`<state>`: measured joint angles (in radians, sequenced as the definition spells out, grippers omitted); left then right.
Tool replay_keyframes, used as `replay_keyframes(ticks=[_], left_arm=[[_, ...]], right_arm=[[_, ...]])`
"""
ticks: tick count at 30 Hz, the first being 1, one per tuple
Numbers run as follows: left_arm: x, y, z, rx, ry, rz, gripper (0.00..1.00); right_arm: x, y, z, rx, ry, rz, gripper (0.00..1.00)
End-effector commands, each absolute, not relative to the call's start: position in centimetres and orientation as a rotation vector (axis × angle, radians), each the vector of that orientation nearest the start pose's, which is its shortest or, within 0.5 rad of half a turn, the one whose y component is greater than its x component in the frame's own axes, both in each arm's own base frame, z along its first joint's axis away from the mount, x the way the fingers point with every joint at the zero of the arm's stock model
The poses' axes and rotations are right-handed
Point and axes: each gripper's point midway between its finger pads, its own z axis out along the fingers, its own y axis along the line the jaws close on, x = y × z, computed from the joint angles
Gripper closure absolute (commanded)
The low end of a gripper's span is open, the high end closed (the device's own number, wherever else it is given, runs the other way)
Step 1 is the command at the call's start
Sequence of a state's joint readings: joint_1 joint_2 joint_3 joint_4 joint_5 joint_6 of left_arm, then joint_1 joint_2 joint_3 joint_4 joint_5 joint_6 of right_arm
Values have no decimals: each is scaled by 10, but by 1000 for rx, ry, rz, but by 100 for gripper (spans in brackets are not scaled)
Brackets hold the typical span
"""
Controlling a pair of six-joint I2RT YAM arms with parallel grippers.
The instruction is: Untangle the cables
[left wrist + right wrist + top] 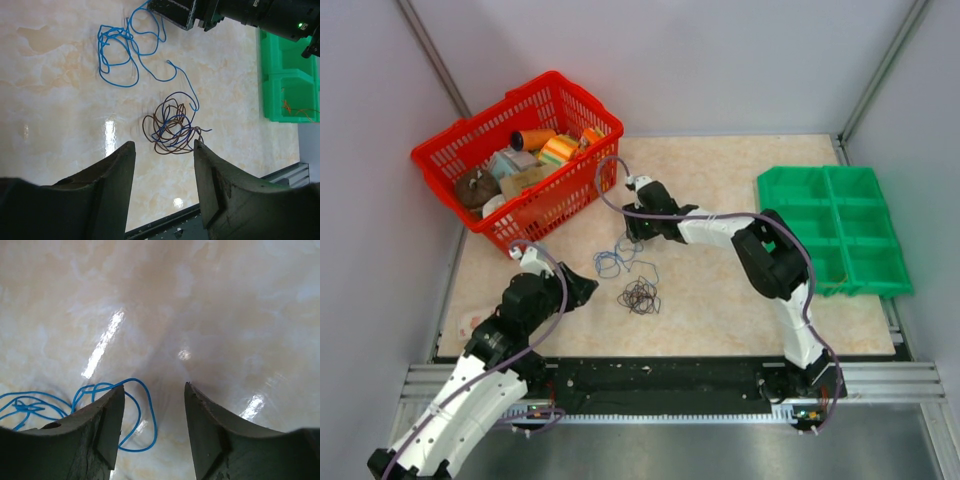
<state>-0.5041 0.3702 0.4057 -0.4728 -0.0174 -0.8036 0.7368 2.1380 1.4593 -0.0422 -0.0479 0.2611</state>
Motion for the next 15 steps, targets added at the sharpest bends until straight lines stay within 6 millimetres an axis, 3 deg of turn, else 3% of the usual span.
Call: replay_keyframes(ticks=[1, 6, 9, 10, 13, 15], left_arm=[[198, -143, 164, -317, 2037, -841, 45], [199, -142, 160, -324, 2049, -826, 46], [198, -142, 159, -335, 2058, -826, 46], [198, -141, 159, -336, 2056, -826, 45], [199, -141, 159, -336, 2059, -818, 45], [200, -141, 161, -330, 2057, -818, 44]], right_arm=[[403, 376, 15, -582, 2331, 394, 52], [396, 371, 0, -577, 2322, 138, 70], [393, 360, -5, -538, 2298, 20, 100], [391, 358, -6, -535, 2296, 22, 100], [387, 352, 16, -505, 2235, 74, 100], [382, 350, 56, -460, 2148, 166, 100]])
